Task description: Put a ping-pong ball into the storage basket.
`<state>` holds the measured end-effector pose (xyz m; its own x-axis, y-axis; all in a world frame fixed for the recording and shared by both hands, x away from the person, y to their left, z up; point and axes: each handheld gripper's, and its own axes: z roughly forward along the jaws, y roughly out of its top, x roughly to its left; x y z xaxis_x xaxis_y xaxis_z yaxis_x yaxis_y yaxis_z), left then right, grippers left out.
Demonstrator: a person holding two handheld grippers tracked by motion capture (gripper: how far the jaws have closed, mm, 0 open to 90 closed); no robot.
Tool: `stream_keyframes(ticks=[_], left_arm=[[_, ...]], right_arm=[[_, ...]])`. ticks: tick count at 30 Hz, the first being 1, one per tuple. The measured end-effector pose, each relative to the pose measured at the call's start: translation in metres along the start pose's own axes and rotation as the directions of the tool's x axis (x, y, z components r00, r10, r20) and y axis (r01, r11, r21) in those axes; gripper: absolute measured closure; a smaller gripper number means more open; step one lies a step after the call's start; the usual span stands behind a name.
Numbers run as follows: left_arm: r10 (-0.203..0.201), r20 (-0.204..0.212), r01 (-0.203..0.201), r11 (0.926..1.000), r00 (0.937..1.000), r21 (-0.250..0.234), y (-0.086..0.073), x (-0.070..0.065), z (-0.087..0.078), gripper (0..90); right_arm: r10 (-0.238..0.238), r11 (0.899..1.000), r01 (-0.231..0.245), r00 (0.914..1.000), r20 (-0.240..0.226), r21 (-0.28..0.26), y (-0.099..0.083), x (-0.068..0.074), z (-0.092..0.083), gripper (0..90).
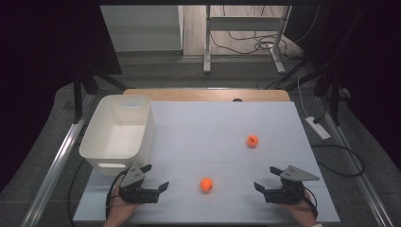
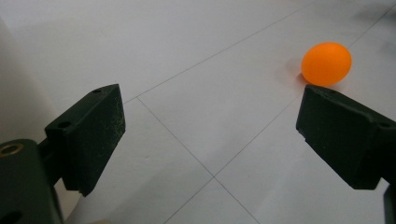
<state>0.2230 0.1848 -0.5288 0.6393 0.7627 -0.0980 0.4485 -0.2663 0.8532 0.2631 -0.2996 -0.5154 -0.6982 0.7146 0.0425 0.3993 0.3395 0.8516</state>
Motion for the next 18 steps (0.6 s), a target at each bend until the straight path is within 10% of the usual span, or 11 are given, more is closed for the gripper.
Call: stream_keyframes(ticks=[18], left_arm=[[0.011, 0.023, -0.01, 0.9999, 0.9997, -0.013, 0.0013, -0.0036, -0.0018, 9.5]], right_arm=[[0.006, 1.0, -0.006, 1.0, 0.003, 0.0, -0.0004, -0.0018, 0.0002, 11.7]])
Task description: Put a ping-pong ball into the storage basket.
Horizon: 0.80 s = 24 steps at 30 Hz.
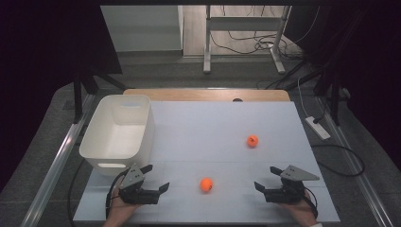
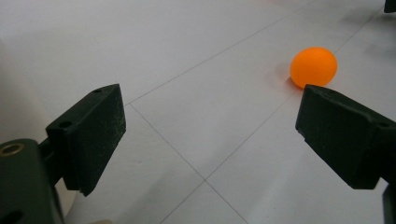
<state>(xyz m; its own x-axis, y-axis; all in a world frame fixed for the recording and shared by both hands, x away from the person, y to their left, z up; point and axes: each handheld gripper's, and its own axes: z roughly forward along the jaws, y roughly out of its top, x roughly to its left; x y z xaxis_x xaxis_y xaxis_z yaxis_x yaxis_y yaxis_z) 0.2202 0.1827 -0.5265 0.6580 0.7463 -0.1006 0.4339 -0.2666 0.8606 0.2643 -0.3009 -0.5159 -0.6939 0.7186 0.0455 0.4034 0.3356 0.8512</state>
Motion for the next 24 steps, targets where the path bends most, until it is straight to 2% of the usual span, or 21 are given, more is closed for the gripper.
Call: stream_keyframes(ticks=[9, 14, 24], left_arm=[[0.011, 0.001, -0.011, 0.9999, 0.9999, 0.0, 0.004, -0.003, 0.001, 9.7], [0.031, -0.01, -0.031, 0.9995, 0.9995, -0.011, 0.009, -0.003, 0.001, 9.7], [0.052, 0.014, -0.052, 0.9986, 0.9986, -0.014, 0.014, -0.008, 0.001, 9.8]], right_arm=[[0.001, 1.0, -0.001, 1.0, 0.0, 0.0, -0.001, 0.0, -0.001, 12.1], [0.004, 1.0, -0.004, 1.0, 0.002, -0.006, -0.001, -0.001, -0.002, 12.2], [0.02, 1.0, -0.02, 0.9998, 0.007, -0.024, 0.0, 0.002, -0.005, 12.3]])
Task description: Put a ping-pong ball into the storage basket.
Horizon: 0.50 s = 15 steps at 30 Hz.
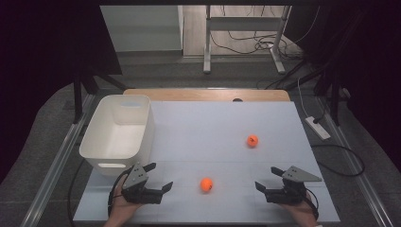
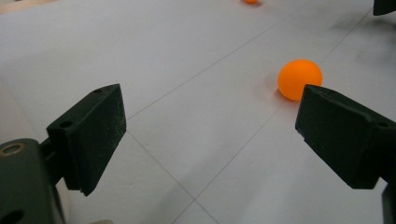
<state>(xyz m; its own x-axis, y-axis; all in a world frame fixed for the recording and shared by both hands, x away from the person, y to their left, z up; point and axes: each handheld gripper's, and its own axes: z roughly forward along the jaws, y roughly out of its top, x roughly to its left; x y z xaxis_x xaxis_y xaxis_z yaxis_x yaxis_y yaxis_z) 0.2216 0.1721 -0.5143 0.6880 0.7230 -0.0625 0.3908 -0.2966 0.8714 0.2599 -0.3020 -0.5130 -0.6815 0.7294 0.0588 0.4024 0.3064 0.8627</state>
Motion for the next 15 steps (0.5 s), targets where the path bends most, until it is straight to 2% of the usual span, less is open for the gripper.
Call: stream_keyframes(ticks=[7, 15], left_arm=[[-0.004, 0.013, 0.003, 1.0, 0.9999, 0.008, 0.006, 0.0, 0.001, 9.8], [0.011, 0.034, -0.011, 0.9998, 0.9994, 0.014, 0.016, -0.005, 0.007, 9.9]], right_arm=[[-0.012, 1.0, 0.012, 0.9999, -0.009, 0.008, 0.002, 0.002, 0.006, 12.3], [-0.011, 1.0, 0.011, 0.9999, -0.007, 0.006, 0.0, 0.001, 0.004, 12.5]])
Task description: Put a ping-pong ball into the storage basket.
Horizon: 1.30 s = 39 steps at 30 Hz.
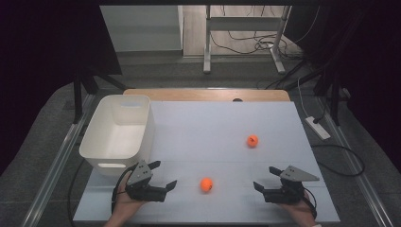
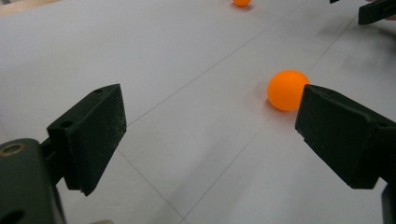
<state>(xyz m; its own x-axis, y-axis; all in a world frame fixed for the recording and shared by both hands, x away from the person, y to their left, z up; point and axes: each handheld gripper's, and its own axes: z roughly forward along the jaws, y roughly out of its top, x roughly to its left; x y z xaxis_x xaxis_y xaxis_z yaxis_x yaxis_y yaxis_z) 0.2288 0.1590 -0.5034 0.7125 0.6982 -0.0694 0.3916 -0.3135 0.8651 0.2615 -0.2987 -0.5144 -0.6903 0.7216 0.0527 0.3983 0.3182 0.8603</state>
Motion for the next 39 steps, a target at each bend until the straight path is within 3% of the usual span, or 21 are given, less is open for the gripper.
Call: stream_keyframes(ticks=[8, 22, 39], left_arm=[[0.01, 0.042, -0.01, 0.9999, 0.9991, 0.009, 0.011, -0.002, 0.008, 9.9], [0.008, 0.08, -0.01, 0.9997, 0.9968, 0.021, 0.026, -0.004, 0.018, 9.9], [0.051, 0.135, -0.058, 0.9973, 0.9896, 0.044, 0.048, -0.02, 0.041, 9.9]], right_arm=[[-0.002, 1.0, 0.002, 1.0, 0.004, -0.002, 0.0, 0.001, -0.001, 12.5], [-0.008, 1.0, 0.008, 0.9999, 0.014, -0.002, -0.001, 0.002, -0.002, 12.6], [-0.015, 1.0, 0.015, 0.9997, 0.017, 0.0, 0.0, 0.001, -0.002, 12.7]])
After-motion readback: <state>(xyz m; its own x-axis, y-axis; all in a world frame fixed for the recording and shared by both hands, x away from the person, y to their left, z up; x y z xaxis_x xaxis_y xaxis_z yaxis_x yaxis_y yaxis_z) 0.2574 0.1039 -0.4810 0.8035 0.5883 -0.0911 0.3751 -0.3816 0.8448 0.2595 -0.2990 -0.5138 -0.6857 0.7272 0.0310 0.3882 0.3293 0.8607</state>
